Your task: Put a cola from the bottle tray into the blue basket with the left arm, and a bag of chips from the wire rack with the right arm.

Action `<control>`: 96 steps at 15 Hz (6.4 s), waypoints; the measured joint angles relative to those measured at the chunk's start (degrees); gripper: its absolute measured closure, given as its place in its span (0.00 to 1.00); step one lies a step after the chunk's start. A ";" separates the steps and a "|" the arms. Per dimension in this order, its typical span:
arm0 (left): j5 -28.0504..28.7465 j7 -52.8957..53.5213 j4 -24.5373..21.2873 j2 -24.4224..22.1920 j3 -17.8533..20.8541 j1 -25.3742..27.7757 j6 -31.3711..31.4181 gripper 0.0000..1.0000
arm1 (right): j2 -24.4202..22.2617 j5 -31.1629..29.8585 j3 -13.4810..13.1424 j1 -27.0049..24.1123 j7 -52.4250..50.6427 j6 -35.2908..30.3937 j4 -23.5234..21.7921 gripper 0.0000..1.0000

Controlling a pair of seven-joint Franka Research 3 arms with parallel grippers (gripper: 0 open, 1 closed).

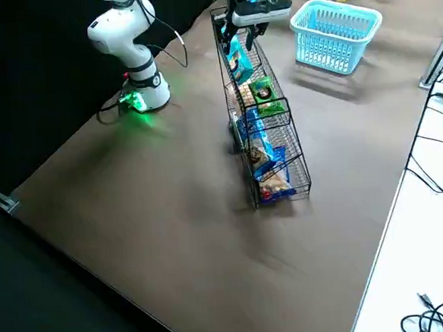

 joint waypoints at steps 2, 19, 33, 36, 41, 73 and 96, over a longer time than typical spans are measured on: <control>0.30 0.73 -0.20 -0.02 0.01 0.48 0.12 0.00 | 0.34 -0.01 0.01 0.00 0.23 0.02 -0.03 0.41; 2.01 5.90 12.79 8.24 0.06 0.55 2.67 0.00 | 1.69 -0.32 0.10 0.01 0.47 1.01 0.24 0.95; 2.45 19.01 17.20 15.09 0.45 5.30 2.46 0.00 | 1.48 -0.31 0.44 0.70 0.44 -2.41 7.18 0.95; 2.47 19.43 15.49 15.00 0.45 5.63 2.45 0.01 | 0.93 -0.11 0.54 1.55 0.43 -4.23 9.92 0.95; 2.48 22.00 13.18 13.86 0.44 6.64 3.40 0.05 | -0.14 2.72 1.09 11.06 5.03 -7.11 13.45 0.95; 4.20 23.25 12.95 13.25 -0.08 6.90 4.58 0.67 | 32.33 6.89 1.20 45.01 15.30 33.36 19.27 0.45; 5.86 -11.43 32.30 11.91 -16.36 5.52 -19.15 0.68 | 8.61 4.87 -1.07 11.10 -36.72 -0.29 21.85 0.00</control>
